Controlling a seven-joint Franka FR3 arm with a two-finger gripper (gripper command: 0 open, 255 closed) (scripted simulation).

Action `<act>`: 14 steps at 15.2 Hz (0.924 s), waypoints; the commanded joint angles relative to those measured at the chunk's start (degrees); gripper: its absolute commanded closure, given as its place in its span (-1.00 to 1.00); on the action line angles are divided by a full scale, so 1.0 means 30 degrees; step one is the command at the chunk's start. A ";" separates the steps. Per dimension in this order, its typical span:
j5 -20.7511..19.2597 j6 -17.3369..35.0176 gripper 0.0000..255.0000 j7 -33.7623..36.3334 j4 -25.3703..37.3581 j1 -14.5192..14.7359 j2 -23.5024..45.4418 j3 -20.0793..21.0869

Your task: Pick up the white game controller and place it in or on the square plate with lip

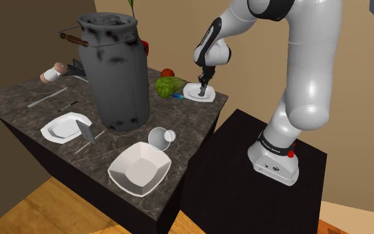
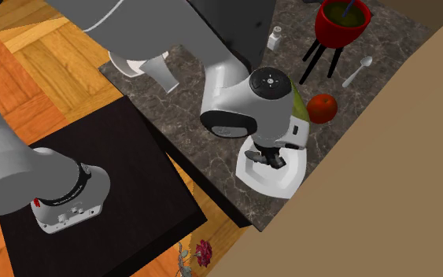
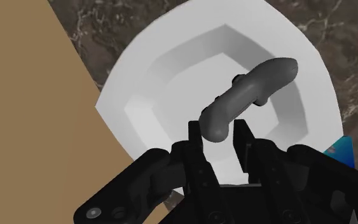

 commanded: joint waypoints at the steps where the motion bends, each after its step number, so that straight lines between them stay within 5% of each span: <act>1: 0.0584 0.0025 1.00 -0.0588 0.0617 -0.0789 0.0667 0.0624; 14: 0.2397 0.2188 1.00 -0.1879 0.1365 -0.3533 0.3201 0.3867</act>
